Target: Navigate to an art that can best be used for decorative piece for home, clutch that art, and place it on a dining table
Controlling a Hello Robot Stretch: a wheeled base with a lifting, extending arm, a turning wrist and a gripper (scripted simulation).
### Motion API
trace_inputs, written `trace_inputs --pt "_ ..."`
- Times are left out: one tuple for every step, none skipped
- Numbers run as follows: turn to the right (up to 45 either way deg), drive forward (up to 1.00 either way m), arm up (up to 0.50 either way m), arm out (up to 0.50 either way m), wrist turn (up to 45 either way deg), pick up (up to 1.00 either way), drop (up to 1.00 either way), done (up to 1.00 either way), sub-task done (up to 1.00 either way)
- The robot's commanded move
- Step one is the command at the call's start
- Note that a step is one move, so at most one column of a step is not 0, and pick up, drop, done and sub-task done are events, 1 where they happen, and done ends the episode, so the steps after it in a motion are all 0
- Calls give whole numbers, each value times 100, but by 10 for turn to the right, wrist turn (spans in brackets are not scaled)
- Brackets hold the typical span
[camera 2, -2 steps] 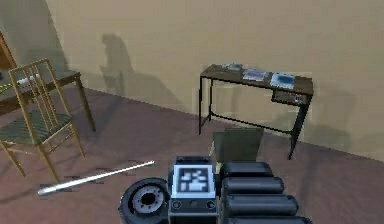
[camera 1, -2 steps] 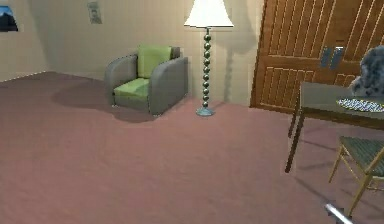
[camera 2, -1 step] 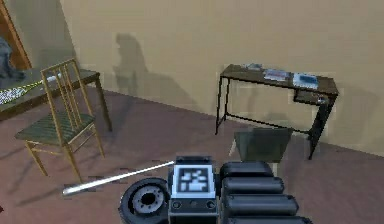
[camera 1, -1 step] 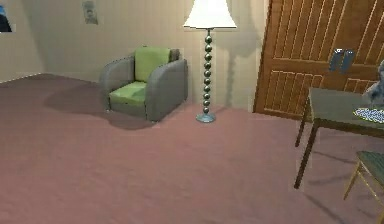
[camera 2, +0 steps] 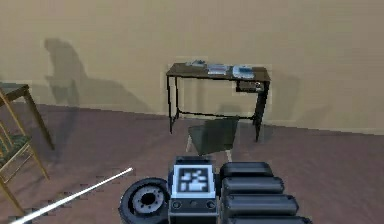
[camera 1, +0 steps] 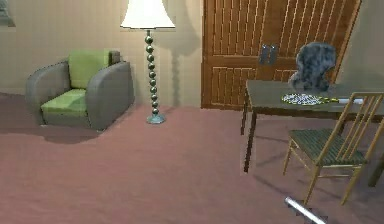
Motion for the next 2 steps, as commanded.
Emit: trace_inputs --pt "0 100 0 0 0 0 0 0 0" --pt "30 0 0 0 0 0 0 0 0"
